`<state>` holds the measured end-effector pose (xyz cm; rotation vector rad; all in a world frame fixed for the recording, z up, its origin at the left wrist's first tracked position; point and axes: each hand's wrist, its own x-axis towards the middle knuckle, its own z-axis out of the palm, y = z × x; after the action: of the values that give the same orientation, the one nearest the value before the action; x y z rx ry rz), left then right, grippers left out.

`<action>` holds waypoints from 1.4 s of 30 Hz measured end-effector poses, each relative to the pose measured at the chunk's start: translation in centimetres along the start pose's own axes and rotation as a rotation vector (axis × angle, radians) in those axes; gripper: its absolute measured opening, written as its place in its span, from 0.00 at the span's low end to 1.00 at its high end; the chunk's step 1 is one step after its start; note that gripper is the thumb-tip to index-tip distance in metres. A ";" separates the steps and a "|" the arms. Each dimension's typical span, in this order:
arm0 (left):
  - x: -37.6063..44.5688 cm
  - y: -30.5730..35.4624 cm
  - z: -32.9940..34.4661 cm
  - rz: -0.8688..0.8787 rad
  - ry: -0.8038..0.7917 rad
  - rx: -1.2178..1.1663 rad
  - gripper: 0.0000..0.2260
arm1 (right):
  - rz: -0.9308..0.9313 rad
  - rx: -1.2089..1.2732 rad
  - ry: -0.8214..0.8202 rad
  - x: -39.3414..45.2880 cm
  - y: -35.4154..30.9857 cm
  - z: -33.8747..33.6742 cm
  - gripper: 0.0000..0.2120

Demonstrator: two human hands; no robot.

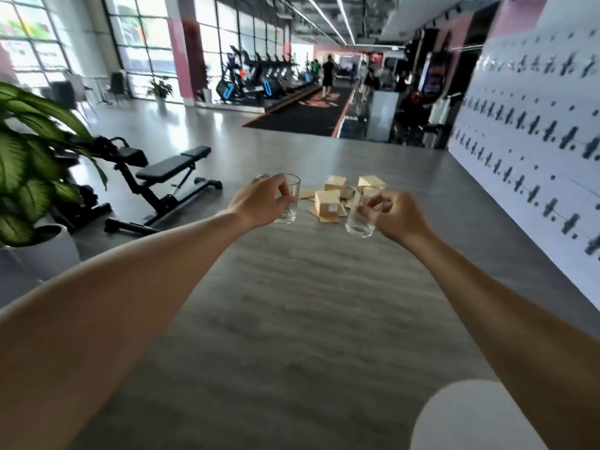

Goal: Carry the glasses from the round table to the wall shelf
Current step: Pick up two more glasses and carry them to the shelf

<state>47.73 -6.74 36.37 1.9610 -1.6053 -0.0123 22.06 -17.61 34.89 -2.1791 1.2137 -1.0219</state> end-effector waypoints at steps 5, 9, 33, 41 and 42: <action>3.3 -5.4 -2.7 -0.043 0.062 0.063 0.07 | -0.066 -0.007 -0.034 6.4 -3.6 4.0 0.09; 7.8 -9.9 -3.8 -0.089 0.093 0.108 0.07 | -0.099 0.002 -0.077 12.9 -5.4 8.1 0.10; 27.3 -44.8 -17.9 -0.440 0.236 0.279 0.09 | -0.395 0.129 -0.378 45.6 -23.7 44.9 0.09; 33.4 -55.7 -24.1 -0.475 0.283 0.331 0.08 | -0.449 0.171 -0.405 53.2 -31.1 55.4 0.08; 34.5 -57.0 -24.6 -0.474 0.283 0.335 0.08 | -0.457 0.174 -0.415 54.4 -31.8 56.7 0.08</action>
<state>116.78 -21.79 43.33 2.4320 -0.9842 0.3493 101.51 -46.36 41.76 -2.4175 0.4359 -0.7418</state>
